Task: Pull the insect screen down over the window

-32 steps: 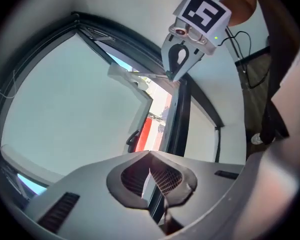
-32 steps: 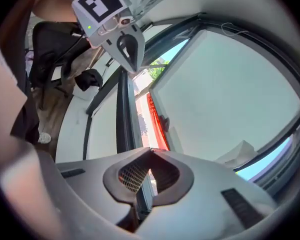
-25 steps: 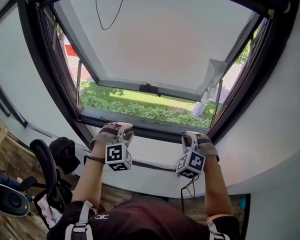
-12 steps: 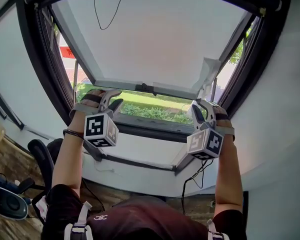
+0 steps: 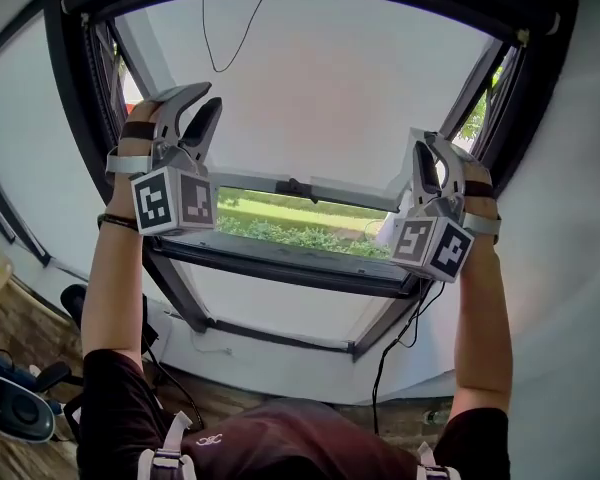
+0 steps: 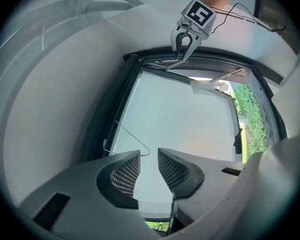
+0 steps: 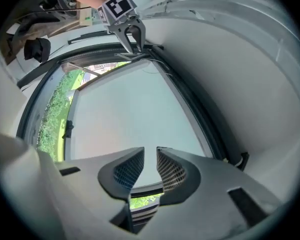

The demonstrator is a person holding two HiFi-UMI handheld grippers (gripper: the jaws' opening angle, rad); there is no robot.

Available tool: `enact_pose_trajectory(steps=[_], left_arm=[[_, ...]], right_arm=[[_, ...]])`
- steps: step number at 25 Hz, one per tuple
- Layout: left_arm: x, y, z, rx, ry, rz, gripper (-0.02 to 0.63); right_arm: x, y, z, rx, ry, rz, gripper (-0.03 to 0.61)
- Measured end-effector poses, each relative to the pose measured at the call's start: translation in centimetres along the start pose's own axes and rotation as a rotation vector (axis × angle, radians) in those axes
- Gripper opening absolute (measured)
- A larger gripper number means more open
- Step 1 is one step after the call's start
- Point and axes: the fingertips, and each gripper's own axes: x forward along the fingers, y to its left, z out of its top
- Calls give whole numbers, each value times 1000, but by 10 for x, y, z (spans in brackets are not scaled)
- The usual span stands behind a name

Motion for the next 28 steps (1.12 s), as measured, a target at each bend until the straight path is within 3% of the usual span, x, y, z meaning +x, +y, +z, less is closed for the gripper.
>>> enact_pose_trajectory(steps=[4, 9, 18, 22, 28], left_arm=[[12, 42, 6, 43, -26, 76, 123], [33, 77, -3, 59, -55, 76, 122], [70, 117, -53, 178, 88, 52, 123], [91, 126, -75, 181, 171, 18, 122], [107, 127, -77, 222, 189, -47, 121]], right_arm=[[15, -42, 12, -78, 8, -42, 100], [26, -99, 18, -150, 33, -111, 100], [51, -165, 15, -142, 96, -159, 100], [63, -176, 8, -181, 137, -143, 100], [81, -187, -17, -186, 210, -115, 100]])
